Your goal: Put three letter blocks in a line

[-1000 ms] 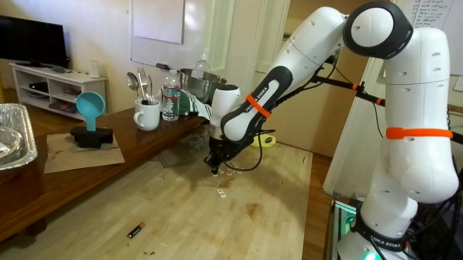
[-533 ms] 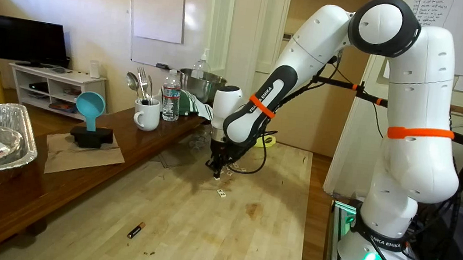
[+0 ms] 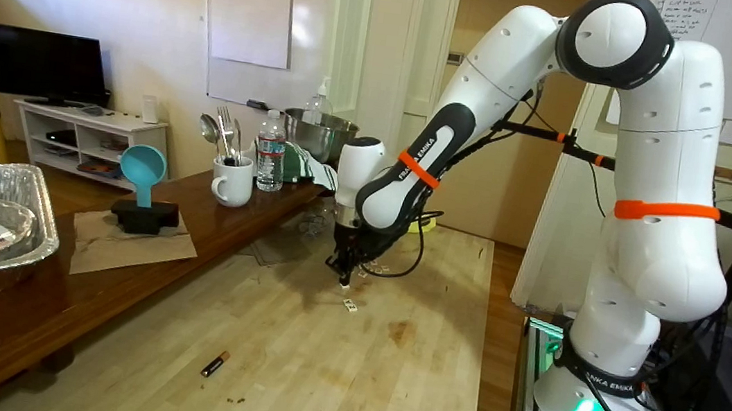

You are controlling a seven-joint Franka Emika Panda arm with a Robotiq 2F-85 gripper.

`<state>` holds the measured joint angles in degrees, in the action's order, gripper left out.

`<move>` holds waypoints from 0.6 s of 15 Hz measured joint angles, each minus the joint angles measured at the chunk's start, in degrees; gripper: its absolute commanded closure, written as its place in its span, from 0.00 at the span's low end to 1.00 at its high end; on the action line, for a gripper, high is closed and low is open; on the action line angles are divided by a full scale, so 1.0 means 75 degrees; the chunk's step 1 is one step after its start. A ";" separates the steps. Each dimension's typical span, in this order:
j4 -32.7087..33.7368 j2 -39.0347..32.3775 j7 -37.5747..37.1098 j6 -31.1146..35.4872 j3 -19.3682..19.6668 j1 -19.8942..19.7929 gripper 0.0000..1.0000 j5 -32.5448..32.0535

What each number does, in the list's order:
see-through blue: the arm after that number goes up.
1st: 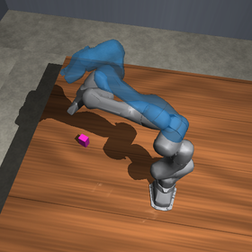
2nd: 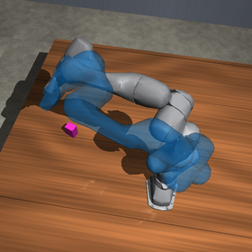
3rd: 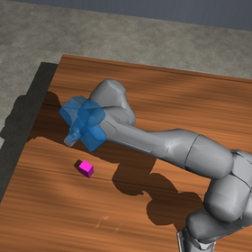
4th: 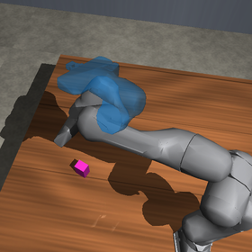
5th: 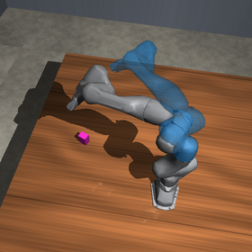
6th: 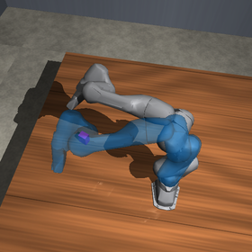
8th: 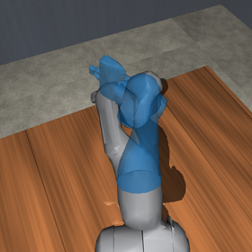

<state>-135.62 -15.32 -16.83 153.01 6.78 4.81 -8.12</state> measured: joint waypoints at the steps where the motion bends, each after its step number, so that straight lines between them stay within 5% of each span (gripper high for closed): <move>1: -0.0020 0.0015 -0.0098 -0.0013 -0.0001 0.0026 1.00 0.0000; 9: -0.0141 0.0136 -0.0911 -0.0215 -0.0092 0.0183 1.00 0.0016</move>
<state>-136.67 -14.30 -23.67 151.40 6.09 6.19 -8.00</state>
